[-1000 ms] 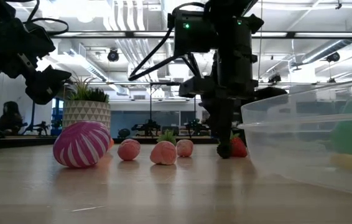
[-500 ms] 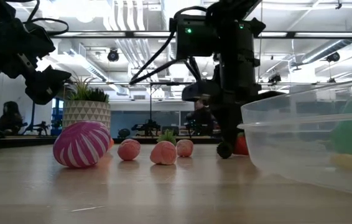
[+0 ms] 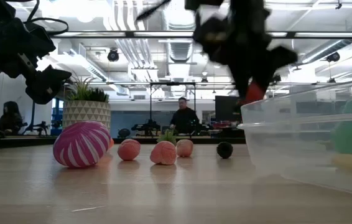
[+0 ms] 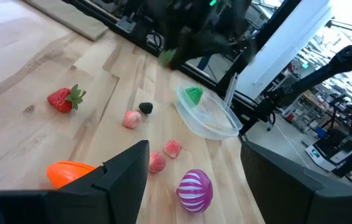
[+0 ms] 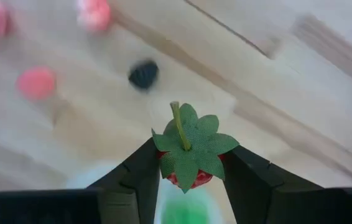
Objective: Pick and placing Produce into tupperware
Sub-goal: Put the bottom strawberry into the transparent bin, then put the strawberry into the transparent bin
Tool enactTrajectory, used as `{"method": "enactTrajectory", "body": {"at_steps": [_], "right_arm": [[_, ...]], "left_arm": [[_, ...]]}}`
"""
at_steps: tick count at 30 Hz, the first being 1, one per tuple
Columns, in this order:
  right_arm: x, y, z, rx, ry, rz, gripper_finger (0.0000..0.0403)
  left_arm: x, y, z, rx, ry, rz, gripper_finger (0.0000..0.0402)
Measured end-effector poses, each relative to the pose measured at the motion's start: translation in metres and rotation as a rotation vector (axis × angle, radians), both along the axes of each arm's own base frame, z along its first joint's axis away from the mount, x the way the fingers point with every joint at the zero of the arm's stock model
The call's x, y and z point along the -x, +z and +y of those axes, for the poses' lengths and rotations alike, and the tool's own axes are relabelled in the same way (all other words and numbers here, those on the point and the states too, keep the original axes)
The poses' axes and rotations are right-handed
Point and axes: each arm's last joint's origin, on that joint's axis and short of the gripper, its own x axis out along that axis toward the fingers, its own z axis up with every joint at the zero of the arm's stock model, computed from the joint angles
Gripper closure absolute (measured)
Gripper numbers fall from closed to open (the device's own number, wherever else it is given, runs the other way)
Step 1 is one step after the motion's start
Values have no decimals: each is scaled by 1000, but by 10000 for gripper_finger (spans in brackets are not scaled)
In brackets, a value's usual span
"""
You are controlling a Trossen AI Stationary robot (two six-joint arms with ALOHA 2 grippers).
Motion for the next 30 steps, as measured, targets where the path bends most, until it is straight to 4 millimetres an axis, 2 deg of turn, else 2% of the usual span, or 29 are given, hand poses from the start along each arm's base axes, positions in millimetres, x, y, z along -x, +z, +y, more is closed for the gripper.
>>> {"method": "enactTrajectory", "body": {"at_steps": [3, 6, 11, 14, 19, 21, 25, 30], "right_arm": [[23, 28, 28, -24, -8, -32, 265], [43, 38, 65, -66, -30, -42, 257], [61, 30, 121, -95, -56, -37, 242], [61, 4, 142, -67, -58, 27, 244], [44, -31, 155, -58, -46, 31, 254], [42, -41, 157, -38, -53, 63, 252], [49, -40, 158, -15, -55, 102, 227], [57, -35, 160, -11, -54, 137, 169]], "left_arm": [[0, 0, 0, 0, 0, 0, 162], [0, 0, 0, -1, 0, 2, 162], [0, -1, 0, -8, 1, 6, 162], [0, -1, 0, -11, 7, 10, 162], [-1, -1, 0, -10, 11, 13, 162], [-1, -1, 0, -4, 12, 12, 162], [-1, 0, 0, -3, 13, 4, 162], [-1, 1, 0, -2, 13, -7, 162]]}}
